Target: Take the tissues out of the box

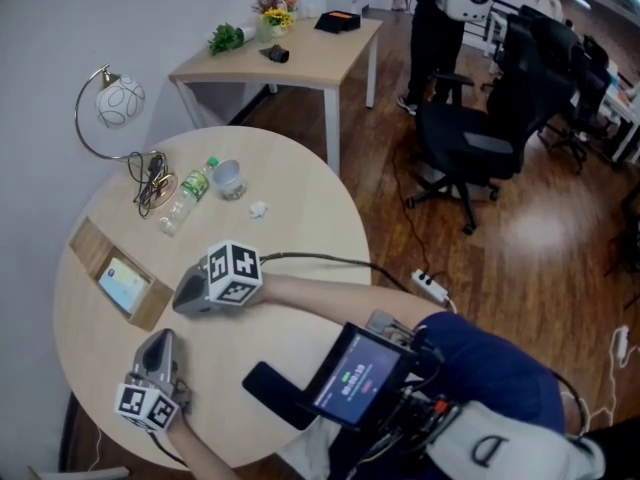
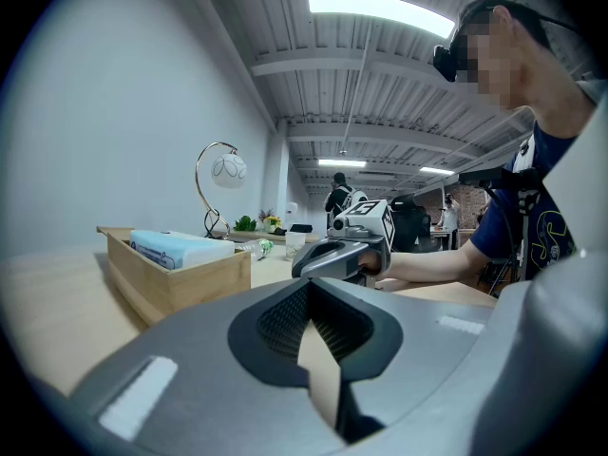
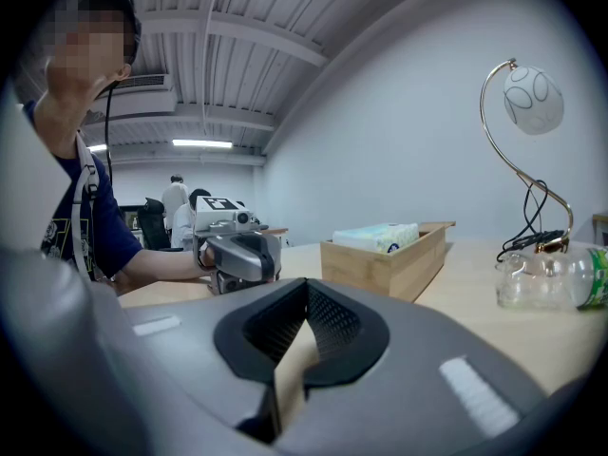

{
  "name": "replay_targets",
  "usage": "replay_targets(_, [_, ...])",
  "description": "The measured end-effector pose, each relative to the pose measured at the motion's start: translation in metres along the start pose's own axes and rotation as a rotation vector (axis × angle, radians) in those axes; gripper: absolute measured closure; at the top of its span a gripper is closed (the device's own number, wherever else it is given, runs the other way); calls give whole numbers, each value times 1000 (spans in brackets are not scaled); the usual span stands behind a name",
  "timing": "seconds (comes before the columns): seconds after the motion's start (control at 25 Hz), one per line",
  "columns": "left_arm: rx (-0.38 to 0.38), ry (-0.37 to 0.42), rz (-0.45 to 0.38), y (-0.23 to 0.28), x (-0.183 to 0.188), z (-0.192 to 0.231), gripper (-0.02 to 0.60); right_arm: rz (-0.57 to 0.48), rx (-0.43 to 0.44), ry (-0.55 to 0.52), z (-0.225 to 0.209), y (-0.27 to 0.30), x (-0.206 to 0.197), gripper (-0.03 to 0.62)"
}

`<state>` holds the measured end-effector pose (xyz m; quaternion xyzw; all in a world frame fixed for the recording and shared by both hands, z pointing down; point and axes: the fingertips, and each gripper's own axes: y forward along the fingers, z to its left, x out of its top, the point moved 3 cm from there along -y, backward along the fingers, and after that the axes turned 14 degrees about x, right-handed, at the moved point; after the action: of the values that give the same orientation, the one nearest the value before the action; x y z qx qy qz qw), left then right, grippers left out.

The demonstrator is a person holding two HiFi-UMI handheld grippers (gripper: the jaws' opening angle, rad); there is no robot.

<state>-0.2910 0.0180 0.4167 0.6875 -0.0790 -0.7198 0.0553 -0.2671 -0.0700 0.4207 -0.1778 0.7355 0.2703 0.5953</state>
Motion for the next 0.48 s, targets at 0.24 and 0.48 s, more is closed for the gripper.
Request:
replay_targets(0.24, [0,-1,2,-1,1,1,577,-11,1,-3,0,0,2,593])
replay_targets(0.48, [-2,0,1,0,0,1,577,-20,2,-8,1,-1,2,593])
